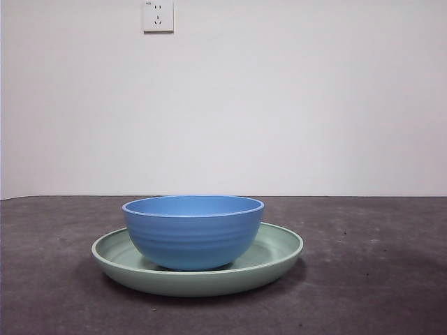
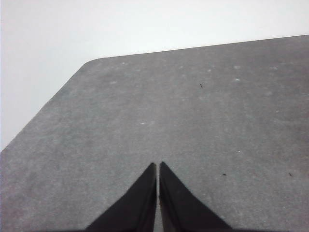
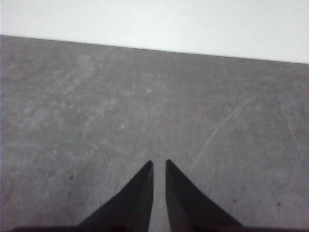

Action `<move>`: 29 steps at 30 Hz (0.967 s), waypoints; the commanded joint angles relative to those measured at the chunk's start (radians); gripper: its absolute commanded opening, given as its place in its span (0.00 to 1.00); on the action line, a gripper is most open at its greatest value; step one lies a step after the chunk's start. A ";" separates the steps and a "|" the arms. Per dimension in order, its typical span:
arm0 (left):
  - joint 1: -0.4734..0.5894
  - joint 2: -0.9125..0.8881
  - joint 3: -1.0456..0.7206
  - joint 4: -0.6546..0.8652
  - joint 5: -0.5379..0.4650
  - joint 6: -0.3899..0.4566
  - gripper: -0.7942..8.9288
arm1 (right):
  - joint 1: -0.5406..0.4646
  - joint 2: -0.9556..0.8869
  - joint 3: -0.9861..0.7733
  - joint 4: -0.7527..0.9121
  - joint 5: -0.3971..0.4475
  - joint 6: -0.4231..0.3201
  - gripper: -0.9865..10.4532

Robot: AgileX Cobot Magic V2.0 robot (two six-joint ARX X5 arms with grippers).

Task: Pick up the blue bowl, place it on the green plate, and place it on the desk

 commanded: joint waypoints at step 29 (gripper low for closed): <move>0.002 -0.002 -0.021 -0.008 -0.003 0.011 0.09 | -0.023 -0.034 -0.051 0.016 0.031 0.022 0.12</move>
